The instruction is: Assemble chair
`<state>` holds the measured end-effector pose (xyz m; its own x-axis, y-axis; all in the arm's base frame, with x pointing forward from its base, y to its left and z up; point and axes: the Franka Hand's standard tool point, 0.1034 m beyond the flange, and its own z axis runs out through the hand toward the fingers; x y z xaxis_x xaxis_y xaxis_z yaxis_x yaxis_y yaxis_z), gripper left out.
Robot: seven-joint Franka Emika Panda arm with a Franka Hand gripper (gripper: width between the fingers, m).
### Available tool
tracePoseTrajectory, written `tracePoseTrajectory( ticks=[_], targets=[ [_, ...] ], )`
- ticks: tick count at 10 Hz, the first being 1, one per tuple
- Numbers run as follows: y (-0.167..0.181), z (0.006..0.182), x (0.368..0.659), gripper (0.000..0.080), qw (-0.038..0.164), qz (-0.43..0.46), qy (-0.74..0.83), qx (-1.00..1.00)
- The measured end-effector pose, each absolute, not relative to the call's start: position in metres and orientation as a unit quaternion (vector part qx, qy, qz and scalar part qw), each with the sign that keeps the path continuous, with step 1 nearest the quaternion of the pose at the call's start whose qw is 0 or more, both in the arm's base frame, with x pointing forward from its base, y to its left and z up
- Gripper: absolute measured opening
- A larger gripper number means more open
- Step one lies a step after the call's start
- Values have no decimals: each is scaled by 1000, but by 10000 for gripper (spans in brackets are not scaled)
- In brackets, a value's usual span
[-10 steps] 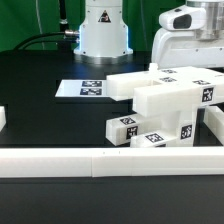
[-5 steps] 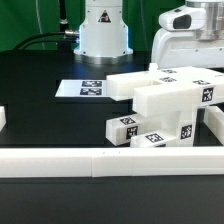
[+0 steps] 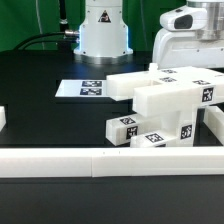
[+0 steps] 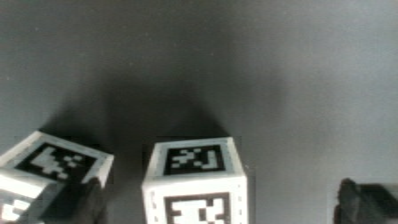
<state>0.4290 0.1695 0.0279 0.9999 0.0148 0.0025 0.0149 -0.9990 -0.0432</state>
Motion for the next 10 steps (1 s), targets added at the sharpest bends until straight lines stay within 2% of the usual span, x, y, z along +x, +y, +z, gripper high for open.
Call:
tracePoseTrajectory(
  ticks=[10],
  targets=[
    [170, 30, 433, 648, 23, -15, -7, -1000]
  ],
)
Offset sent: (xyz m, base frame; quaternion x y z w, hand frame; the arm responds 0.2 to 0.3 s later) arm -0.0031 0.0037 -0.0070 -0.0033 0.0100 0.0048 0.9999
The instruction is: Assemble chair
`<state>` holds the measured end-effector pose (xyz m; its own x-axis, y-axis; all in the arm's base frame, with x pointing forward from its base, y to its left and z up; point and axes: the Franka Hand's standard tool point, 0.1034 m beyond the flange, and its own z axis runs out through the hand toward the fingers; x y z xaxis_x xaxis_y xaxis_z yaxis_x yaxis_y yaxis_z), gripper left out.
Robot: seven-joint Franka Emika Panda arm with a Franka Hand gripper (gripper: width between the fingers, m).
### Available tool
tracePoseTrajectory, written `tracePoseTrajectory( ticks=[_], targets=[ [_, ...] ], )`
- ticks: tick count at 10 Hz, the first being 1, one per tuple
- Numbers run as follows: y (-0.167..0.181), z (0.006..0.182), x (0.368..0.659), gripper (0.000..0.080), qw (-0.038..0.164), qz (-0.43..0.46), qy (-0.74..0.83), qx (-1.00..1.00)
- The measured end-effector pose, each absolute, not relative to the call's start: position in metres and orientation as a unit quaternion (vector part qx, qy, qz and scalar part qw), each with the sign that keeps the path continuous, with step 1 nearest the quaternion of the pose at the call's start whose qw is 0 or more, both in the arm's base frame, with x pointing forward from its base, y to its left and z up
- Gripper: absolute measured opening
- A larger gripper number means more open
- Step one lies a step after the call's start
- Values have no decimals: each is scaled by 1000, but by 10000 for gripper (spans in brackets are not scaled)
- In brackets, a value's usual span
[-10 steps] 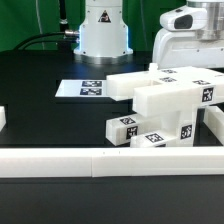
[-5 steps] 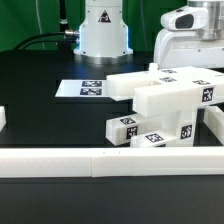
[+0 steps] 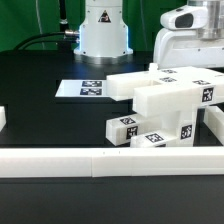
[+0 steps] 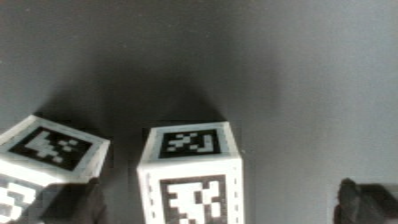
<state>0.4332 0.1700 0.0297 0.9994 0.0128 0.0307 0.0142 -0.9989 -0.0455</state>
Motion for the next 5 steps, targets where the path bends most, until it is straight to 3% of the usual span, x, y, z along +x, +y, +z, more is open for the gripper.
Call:
tracePoseTrajectory(
  ticks=[5],
  targets=[
    [178, 27, 455, 648, 23, -14, -33, -999]
  ],
)
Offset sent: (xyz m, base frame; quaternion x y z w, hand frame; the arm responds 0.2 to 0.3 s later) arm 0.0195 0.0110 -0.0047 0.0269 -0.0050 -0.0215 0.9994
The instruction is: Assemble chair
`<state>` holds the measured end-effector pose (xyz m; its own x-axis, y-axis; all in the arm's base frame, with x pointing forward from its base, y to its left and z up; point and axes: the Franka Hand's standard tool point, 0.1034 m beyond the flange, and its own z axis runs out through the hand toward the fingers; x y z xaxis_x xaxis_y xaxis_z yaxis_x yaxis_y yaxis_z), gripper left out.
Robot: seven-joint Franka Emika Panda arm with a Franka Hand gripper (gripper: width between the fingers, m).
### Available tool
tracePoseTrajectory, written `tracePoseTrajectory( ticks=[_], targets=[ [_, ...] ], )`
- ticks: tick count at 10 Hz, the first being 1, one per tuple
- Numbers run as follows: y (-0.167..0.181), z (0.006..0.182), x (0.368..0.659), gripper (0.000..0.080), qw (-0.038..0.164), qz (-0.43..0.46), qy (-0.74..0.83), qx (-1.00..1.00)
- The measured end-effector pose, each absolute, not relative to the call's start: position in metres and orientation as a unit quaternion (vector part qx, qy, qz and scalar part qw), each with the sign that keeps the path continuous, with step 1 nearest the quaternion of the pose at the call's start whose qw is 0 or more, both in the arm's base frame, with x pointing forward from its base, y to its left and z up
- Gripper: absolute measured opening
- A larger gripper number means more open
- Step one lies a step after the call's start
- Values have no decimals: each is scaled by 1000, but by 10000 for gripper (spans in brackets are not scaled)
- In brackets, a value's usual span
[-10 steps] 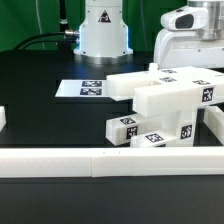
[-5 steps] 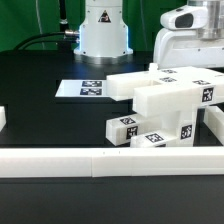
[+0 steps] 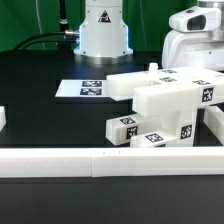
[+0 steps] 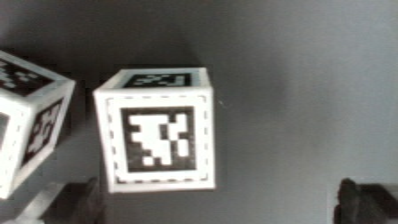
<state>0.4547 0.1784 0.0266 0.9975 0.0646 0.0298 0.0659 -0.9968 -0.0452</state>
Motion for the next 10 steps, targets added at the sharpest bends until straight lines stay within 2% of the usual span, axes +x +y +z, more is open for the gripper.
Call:
tracePoseTrajectory(
  ticks=[6, 10],
  targets=[
    [172, 10, 442, 648, 16, -29, -34, -999],
    [173, 11, 440, 648, 18, -54, -38, -998]
  ],
)
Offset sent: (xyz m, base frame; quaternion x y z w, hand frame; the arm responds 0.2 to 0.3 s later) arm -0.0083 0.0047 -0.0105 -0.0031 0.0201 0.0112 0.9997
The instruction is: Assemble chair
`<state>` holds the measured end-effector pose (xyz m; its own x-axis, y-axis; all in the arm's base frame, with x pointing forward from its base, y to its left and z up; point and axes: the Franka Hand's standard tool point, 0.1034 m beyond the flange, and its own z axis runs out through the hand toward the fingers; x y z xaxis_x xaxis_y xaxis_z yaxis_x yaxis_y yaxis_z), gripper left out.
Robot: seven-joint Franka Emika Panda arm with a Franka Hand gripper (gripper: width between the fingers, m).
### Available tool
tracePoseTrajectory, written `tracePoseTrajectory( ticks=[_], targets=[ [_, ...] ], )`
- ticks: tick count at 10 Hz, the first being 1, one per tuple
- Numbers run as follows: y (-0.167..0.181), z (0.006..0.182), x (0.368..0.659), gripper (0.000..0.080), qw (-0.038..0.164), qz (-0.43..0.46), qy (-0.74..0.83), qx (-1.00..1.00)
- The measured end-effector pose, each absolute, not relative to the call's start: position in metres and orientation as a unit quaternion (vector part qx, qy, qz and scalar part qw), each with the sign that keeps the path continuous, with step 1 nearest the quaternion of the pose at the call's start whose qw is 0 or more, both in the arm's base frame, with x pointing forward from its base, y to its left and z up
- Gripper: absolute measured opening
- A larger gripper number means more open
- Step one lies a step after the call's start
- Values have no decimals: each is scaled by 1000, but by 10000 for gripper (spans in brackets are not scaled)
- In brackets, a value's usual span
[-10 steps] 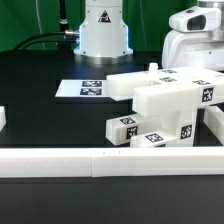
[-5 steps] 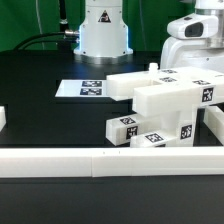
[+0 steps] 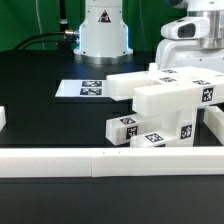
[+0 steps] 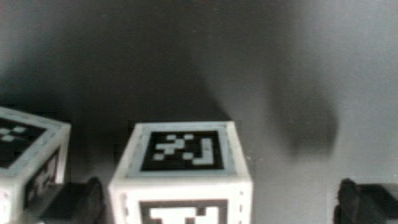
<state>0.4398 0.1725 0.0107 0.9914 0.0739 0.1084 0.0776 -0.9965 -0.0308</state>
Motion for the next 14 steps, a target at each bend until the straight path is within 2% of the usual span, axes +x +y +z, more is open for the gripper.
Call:
tracePoseTrajectory(
  ticks=[2, 4, 5, 6, 9, 10, 11, 14],
  targets=[
    [172, 11, 440, 648, 17, -54, -39, -998],
    [168, 11, 441, 383, 16, -54, -36, -998],
    [168, 11, 441, 383, 16, -54, -35, -998],
    [168, 11, 441, 284, 16, -54, -35, -998],
    [168, 16, 445, 284, 18, -56, -34, -998],
    [170, 23, 448, 284, 21, -50, -32, -998],
    [172, 38, 452, 284, 26, -46, -30, -998],
    [154, 93, 468, 284, 39, -33, -14, -999]
  ],
)
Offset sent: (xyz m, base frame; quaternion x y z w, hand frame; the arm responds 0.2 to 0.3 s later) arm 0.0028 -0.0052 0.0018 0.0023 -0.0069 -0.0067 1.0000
